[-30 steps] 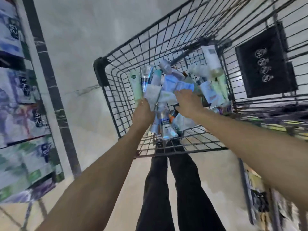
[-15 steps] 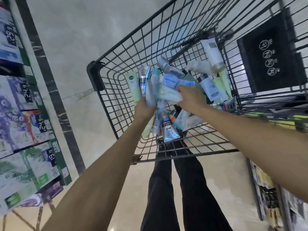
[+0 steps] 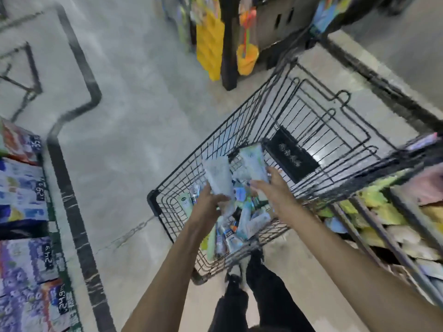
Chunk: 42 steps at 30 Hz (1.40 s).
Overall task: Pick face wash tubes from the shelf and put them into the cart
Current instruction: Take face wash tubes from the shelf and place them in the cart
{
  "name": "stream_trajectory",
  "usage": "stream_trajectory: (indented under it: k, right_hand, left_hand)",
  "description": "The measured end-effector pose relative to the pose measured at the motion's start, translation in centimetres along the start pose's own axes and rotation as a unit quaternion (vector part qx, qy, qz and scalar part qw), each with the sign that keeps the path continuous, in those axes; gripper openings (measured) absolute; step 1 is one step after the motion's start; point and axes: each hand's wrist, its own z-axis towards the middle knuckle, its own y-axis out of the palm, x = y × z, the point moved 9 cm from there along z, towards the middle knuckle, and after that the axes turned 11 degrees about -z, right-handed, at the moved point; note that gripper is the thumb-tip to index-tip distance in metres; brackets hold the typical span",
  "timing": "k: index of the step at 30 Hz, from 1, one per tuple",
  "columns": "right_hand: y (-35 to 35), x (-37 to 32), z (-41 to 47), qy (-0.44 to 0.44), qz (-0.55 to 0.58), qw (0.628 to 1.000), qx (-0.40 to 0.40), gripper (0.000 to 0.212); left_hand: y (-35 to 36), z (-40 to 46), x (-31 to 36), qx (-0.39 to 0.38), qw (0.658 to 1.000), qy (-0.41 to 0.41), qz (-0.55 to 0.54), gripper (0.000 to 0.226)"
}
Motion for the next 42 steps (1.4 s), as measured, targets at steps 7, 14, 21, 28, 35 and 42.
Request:
stream_trajectory:
  k: [7,14,21,28,35,42]
  right_hand:
    - [-8.6,-4.1,-14.4,-0.075,0.181,0.975,0.105,0.035]
    - [-17.5,-2.9,-26.8,-0.129,0.232,0.930,0.253,0.030]
    - [-26.9,2.1,-40.2,-0.178,0.296,0.864,0.366,0.033]
    - [-33.0,8.3,-50.0,-0.196,0.307,0.827,0.428,0.033]
    - [-37.6,12.7,-57.9,-0.218,0.305,0.806,0.458,0.033]
    - [-41.4,16.6,-61.6,-0.230,0.317,0.791,0.470,0.031]
  left_hand:
    - [11.8,-7.8,3.9,-0.177,0.974,0.049,0.132,0.078]
    - [23.2,-14.6,3.7,-0.311,0.930,0.100,0.167,0.088]
    - [36.2,-25.0,-2.1,-0.425,0.875,0.108,0.207,0.088]
    - [43.6,-34.3,-9.1,-0.488,0.835,0.112,0.227,0.095]
    - [48.8,-41.3,-13.9,-0.497,0.813,0.162,0.257,0.080]
    - [53.0,-44.5,-16.7,-0.483,0.808,0.211,0.263,0.075]
